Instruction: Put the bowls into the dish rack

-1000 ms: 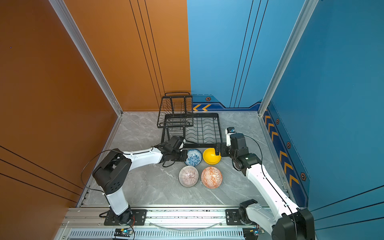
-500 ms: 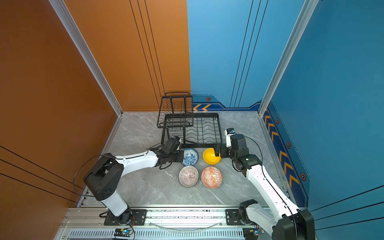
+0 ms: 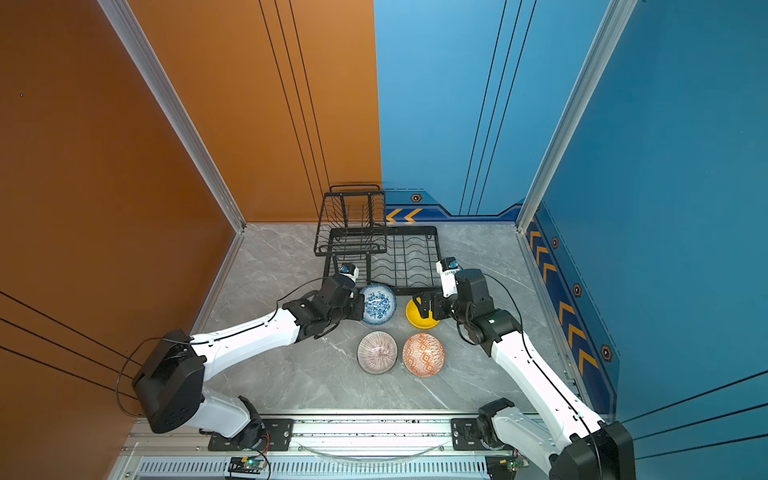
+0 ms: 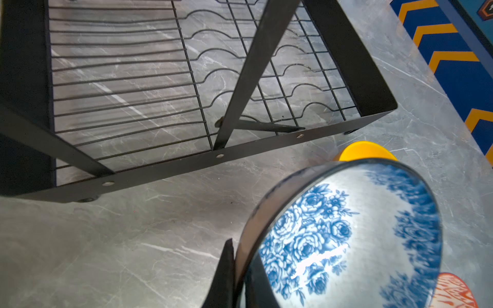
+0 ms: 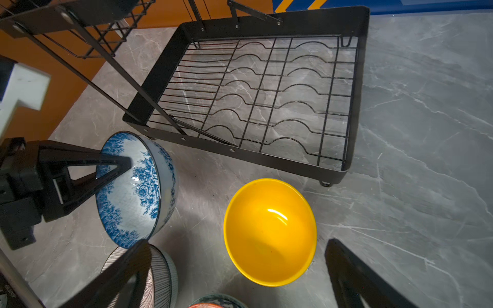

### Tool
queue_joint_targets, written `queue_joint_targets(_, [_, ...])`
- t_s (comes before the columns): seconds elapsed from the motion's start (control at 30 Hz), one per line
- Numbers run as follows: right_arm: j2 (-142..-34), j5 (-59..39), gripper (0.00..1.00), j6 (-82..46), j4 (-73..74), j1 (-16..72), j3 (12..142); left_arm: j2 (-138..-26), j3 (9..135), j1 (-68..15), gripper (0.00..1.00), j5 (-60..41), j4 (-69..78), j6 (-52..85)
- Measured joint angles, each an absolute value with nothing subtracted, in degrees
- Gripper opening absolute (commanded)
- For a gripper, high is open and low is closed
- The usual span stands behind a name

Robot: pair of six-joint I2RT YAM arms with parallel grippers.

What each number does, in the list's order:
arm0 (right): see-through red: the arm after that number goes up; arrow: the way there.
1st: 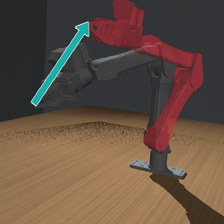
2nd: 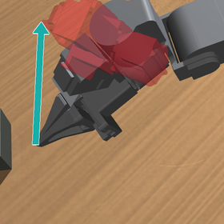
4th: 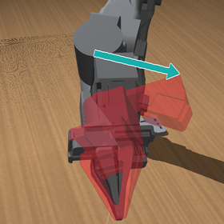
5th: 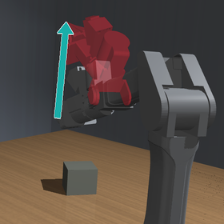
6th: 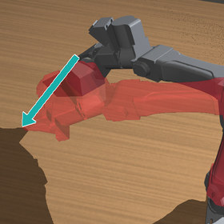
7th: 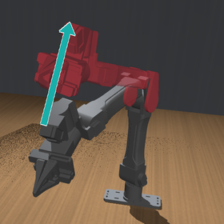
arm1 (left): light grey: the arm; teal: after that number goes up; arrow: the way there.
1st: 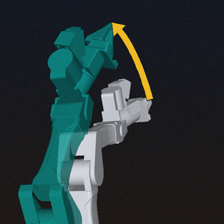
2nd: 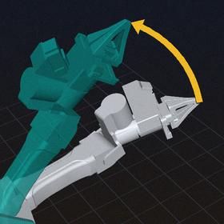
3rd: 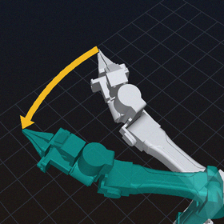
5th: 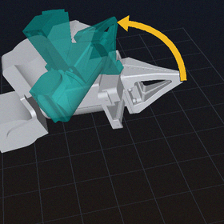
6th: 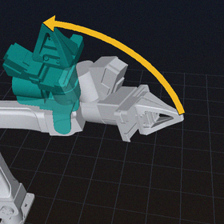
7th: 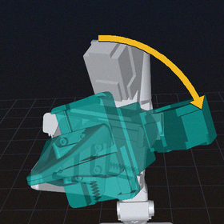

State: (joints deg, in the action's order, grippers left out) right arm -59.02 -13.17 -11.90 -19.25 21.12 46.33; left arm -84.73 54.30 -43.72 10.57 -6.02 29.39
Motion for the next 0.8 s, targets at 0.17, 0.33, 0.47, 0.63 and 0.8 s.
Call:
queue_joint_targets(0.17, [-59.13, -13.32, 1.0, -12.08, -19.51, 25.87, 48.51, -83.5, 54.57, -44.88, 0.0, 11.81, -7.22, 28.38])
queue_joint_targets(0.33, [-60.23, -13.32, 1.0, -12.32, -19.0, 30.44, 50.59, -82.35, 55.96, -46.5, 0.0, 12.82, -8.64, 27.62])
queue_joint_targets(0.47, [-61.87, -13.3, 1.0, -13.19, -18.06, 33.08, 50.63, -81.08, 56.97, -47.29, 0.0, 13.45, -9.08, 26.94])
queue_joint_targets(0.63, [-64.73, -13.28, 1.0, -13.89, -16.56, 35.97, 50.65, -80.03, 58.92, -47.68, 0.0, 13.98, -9.26, 26.44])
queue_joint_targets(0.8, [-67.22, -12.99, 1.0, -14.17, -14.98, 37.26, 50.7, -78.91, 59.02, -47.83, 0.0, 14.41, -9.28, 26.33])
